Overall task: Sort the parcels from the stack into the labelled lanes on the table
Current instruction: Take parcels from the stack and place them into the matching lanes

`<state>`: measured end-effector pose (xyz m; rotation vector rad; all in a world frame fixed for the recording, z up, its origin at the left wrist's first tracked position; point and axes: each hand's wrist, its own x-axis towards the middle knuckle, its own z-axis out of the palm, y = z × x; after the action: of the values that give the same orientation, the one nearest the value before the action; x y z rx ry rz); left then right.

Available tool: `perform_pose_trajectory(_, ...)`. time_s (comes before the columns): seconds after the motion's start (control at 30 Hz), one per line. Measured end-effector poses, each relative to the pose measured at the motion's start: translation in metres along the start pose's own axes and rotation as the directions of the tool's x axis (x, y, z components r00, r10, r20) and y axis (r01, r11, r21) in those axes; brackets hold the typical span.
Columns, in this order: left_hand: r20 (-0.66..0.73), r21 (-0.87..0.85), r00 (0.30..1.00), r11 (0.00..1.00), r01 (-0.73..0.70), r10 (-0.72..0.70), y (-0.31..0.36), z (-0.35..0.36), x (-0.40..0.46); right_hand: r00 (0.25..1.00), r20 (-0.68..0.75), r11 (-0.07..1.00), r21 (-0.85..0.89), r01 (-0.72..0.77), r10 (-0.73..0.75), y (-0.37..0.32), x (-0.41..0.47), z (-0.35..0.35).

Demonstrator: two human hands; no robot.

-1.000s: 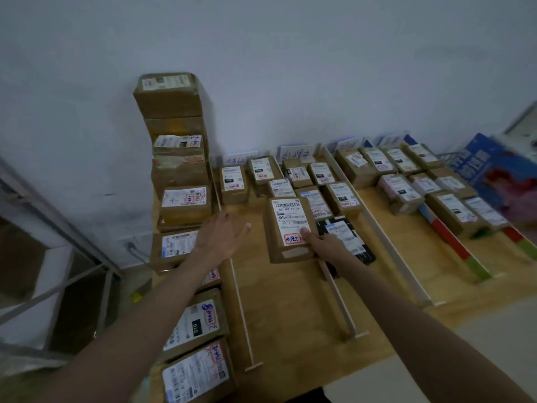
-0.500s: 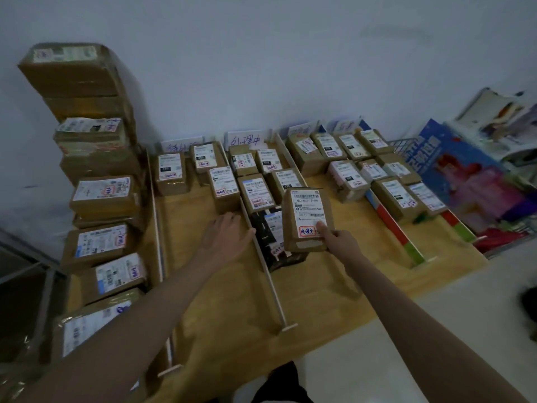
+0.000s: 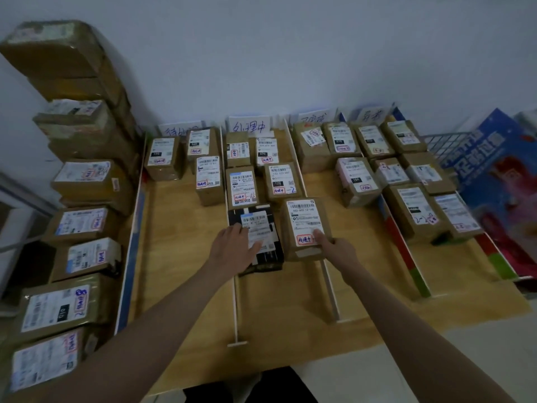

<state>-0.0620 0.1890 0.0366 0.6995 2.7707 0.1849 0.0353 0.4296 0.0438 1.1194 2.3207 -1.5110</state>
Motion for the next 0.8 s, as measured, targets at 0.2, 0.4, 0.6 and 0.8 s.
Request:
perform_pose_trajectory(0.2,0.067,0.029,0.996,0.997,0.064,-0.066,0.002,0.007,0.018,0.998,0.068,0.997,-0.078,-0.008,0.013,-0.006,0.038,0.003)
perform_pose_trajectory(0.4,0.099,0.015,0.991,0.996,0.085,-0.087,0.000,0.015,0.029,0.994,0.092,0.987,-0.156,-0.038,0.053,-0.009,0.070,0.009)
perform_pose_trajectory(0.6,0.052,-0.050,0.993,0.993,0.111,-0.109,0.000,0.024,0.029,0.990,0.111,0.975,-0.215,-0.058,0.083,-0.006,0.091,0.020)
perform_pose_trajectory(0.8,0.032,-0.091,0.992,0.989,0.121,-0.118,0.002,0.028,0.025,0.997,0.051,0.969,-0.243,-0.052,0.066,-0.007,0.091,0.032)
